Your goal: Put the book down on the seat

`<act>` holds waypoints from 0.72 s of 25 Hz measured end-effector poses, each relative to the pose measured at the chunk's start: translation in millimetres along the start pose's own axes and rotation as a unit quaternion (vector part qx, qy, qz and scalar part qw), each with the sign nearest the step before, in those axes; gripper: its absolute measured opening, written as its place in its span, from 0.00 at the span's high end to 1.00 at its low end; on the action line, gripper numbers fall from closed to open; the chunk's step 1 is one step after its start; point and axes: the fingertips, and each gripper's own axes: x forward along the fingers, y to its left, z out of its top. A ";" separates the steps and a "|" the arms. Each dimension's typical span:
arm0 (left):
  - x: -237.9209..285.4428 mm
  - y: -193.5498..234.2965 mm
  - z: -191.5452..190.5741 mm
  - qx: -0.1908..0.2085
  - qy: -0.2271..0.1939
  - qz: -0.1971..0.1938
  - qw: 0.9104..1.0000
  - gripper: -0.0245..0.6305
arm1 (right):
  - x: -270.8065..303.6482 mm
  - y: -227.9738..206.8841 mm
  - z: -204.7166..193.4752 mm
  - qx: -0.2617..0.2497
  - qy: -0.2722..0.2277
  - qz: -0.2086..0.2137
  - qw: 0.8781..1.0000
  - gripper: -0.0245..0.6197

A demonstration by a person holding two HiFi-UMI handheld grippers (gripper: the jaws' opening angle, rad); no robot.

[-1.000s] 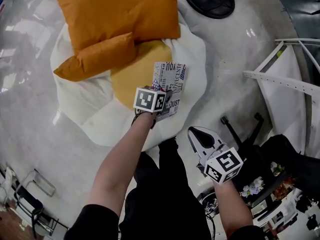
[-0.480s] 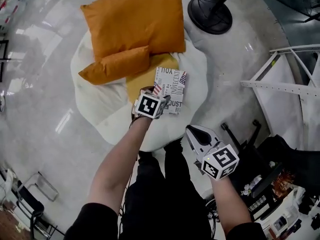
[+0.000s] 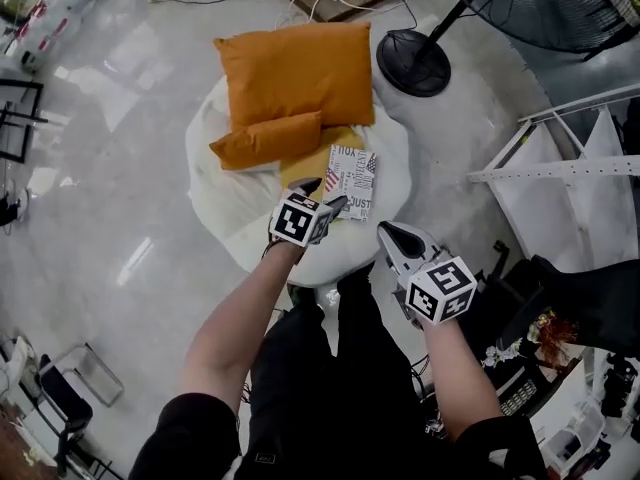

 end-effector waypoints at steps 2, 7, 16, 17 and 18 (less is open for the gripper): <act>-31.0 -14.0 9.9 -0.007 -0.030 -0.016 0.999 0.62 | -14.1 11.7 7.0 -0.002 -0.004 -0.009 1.000 0.95; -107.3 -41.7 27.4 -0.012 -0.088 -0.040 0.995 0.75 | -51.0 39.1 14.2 0.003 -0.013 -0.035 0.999 0.95; -220.1 -82.2 40.6 0.023 -0.143 -0.036 0.989 0.91 | -117.6 89.1 33.9 -0.007 -0.048 -0.067 0.997 0.95; -230.5 -89.5 44.2 0.029 -0.149 -0.034 0.988 0.92 | -123.9 90.3 35.8 -0.007 -0.052 -0.067 0.996 0.95; -240.6 -97.3 47.9 0.035 -0.155 -0.032 0.987 0.93 | -130.0 91.4 36.8 -0.006 -0.056 -0.066 0.996 0.95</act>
